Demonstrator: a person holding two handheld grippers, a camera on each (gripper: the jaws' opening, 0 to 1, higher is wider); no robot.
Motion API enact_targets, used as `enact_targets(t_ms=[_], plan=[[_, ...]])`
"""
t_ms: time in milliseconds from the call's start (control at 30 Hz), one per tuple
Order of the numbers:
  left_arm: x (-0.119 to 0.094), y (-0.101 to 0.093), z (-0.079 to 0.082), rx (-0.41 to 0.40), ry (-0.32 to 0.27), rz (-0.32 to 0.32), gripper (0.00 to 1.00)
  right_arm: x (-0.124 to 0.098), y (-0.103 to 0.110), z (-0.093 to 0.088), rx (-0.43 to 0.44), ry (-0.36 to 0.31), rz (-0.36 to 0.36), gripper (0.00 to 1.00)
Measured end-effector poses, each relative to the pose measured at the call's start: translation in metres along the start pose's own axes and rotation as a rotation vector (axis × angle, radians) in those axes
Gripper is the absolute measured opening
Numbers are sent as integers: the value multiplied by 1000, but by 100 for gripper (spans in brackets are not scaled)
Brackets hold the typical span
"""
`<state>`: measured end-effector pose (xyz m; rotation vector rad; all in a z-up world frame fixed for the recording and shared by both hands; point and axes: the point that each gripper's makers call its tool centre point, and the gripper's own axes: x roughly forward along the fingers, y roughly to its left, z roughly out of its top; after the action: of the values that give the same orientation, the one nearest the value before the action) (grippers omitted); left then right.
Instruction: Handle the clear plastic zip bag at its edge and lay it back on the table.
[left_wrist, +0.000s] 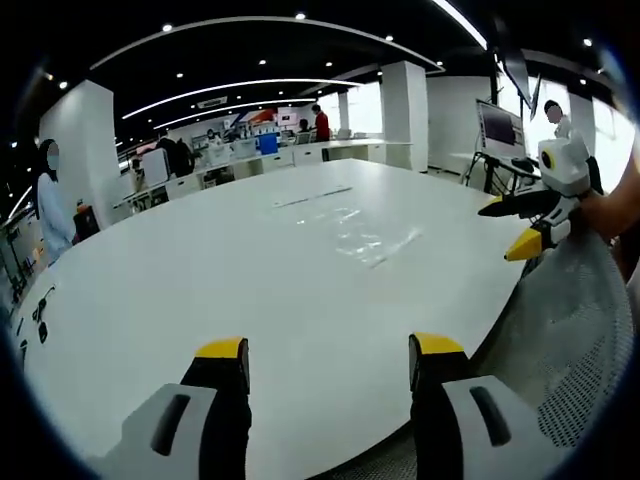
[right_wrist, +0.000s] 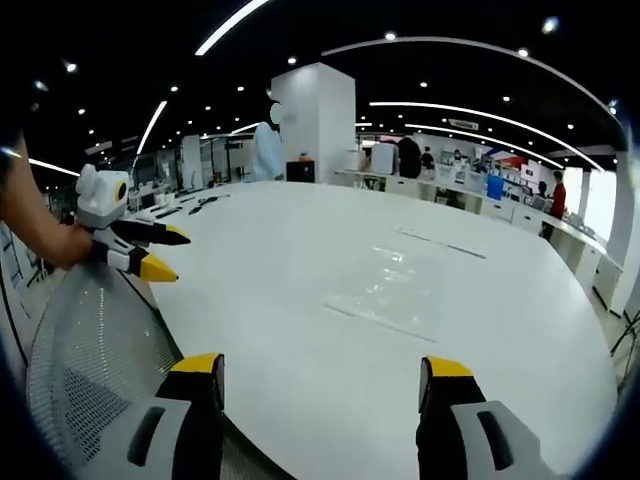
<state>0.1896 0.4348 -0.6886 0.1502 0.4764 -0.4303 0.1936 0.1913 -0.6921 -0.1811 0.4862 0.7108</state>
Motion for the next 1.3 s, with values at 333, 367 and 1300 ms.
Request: enact_targets(t_ms=[333, 367, 1300], plan=[[0, 2, -1, 3, 4, 9, 62, 0, 0, 0, -4, 4, -5, 78], [0, 2, -1, 3, 4, 9, 62, 0, 0, 0, -4, 6, -3, 78], [0, 1, -5, 13, 15, 5, 59, -1, -1, -1, -8, 10, -17, 77]])
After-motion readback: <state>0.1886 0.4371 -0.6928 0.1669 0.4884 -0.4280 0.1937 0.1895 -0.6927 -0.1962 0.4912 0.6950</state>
